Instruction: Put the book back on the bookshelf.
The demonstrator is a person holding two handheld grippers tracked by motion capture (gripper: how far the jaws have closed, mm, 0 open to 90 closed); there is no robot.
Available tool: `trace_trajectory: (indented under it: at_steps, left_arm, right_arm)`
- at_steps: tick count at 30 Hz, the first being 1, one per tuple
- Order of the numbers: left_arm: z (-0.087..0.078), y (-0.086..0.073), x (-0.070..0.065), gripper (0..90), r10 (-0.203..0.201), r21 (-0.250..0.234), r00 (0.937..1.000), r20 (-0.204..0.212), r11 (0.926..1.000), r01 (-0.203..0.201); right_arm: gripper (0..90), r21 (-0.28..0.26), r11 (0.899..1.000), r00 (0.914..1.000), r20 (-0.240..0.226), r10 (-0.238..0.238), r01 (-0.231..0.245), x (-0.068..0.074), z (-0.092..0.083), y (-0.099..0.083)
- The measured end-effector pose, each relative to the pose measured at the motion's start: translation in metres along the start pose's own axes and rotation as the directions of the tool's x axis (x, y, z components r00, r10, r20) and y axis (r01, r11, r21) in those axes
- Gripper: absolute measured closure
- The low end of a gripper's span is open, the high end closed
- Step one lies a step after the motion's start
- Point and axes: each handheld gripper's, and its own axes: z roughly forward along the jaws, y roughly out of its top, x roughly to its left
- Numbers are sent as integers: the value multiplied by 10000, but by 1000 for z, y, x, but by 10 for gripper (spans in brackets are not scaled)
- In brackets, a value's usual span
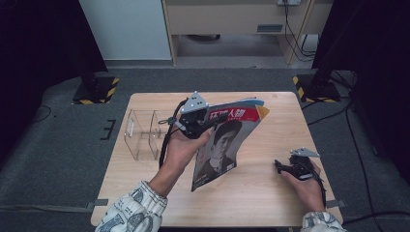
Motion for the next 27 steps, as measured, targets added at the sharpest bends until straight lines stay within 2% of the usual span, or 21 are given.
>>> trace_trajectory:
  at_steps: [11, 15, 27]
  left_arm:
    - [-13, -3, 2, 870, -82, -139, 10000, -41, 9999, 81]
    - [-20, -8, 3, 870, -129, -92, 9999, -55, 9999, 129]
    - [-42, -14, 5, 870, -222, -346, 9997, -45, 9992, 221]
  right_arm:
    - [254, 8, 10000, 10000, 6, 30, -30, 0, 0, 0]
    - [253, 8, 10000, 10000, 16, 35, -35, 0, 0, 0]
    - [254, 10, 10000, 10000, 31, 42, -42, 1, 0, 0]
